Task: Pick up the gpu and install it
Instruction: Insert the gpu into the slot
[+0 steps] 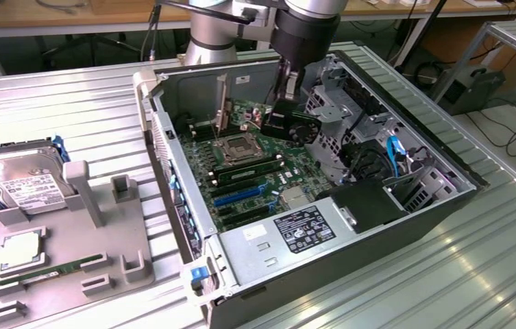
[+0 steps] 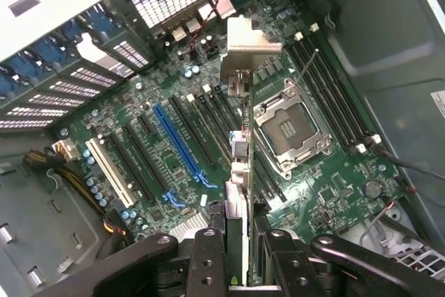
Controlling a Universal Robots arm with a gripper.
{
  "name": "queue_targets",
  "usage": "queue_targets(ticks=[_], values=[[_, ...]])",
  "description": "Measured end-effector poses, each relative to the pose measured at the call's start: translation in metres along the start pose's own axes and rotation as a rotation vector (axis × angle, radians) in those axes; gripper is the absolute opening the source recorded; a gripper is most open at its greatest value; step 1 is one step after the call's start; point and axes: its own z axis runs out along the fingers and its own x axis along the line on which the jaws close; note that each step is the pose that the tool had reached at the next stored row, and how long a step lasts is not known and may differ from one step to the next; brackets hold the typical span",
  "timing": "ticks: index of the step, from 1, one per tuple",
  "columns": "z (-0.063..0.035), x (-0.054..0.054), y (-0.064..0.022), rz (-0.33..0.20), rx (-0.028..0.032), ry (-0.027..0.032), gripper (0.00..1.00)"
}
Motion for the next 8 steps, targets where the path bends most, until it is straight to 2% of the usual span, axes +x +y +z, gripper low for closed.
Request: queue_targets(ticks=[8], values=[[0.0, 0.0, 0.0, -0.053, -0.0014, 0.0017, 0.26]])
